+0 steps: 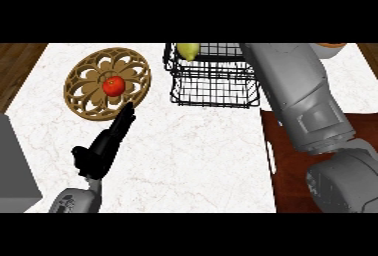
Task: Pick the lemon from the tray and place it in the tiered basket
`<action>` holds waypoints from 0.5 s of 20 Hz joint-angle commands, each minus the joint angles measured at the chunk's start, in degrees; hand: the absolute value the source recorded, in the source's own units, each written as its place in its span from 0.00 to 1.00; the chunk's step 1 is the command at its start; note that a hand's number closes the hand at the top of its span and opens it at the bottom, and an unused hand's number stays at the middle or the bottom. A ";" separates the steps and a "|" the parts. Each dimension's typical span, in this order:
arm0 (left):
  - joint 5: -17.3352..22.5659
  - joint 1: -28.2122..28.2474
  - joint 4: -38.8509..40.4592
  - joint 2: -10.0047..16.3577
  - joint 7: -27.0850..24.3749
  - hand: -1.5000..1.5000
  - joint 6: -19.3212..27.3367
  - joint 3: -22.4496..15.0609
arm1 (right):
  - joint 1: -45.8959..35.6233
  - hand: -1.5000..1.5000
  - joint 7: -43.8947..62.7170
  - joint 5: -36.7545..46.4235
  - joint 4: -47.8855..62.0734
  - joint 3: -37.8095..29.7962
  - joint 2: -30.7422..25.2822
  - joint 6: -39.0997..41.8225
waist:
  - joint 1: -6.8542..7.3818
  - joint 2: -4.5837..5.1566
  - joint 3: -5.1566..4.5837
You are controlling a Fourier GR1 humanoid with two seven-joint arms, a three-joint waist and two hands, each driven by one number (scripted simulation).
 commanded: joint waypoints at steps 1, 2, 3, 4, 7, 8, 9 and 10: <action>2.44 -0.22 -0.90 2.80 0.71 0.50 -2.76 2.58 | -0.83 0.00 -0.35 0.16 -2.08 -0.78 -2.31 -7.69 | 0.16 0.03 -0.02; 0.62 0.56 0.86 1.87 -0.56 0.50 -1.70 1.33 | 0.25 0.00 -0.60 1.79 -2.73 0.69 -2.99 -9.05 | -0.61 -0.14 -0.02; 0.80 -1.64 -0.84 1.05 2.52 0.50 -0.15 1.59 | -1.18 0.00 0.24 3.20 -2.47 1.05 -5.45 -11.51 | 0.06 0.16 -0.02; 0.88 1.81 -2.25 1.70 0.31 0.50 -1.37 0.98 | 0.04 0.00 0.26 4.13 -3.12 1.37 -7.70 -13.01 | -0.06 -0.13 -0.02; 2.13 0.90 0.55 3.17 -0.97 0.50 -2.98 3.01 | 3.17 0.00 -2.99 4.90 -5.53 1.08 -10.03 -18.68 | -1.17 -0.24 -0.01; 0.59 0.69 1.39 0.83 -1.59 0.50 -1.21 1.33 | 3.04 0.00 -2.84 4.83 -5.98 0.56 -11.44 -20.00 | -1.34 -0.16 -0.01; 0.90 0.21 1.65 1.14 -1.33 0.50 -1.14 2.05 | 5.34 0.00 -6.27 3.82 -6.26 -0.57 -14.17 -18.52 | -1.18 0.09 0.03; 1.19 0.98 0.55 1.36 -0.95 0.50 -1.69 1.82 | 5.90 0.00 -6.21 3.23 -6.84 -1.41 -15.41 -19.41 | -1.15 -0.12 0.05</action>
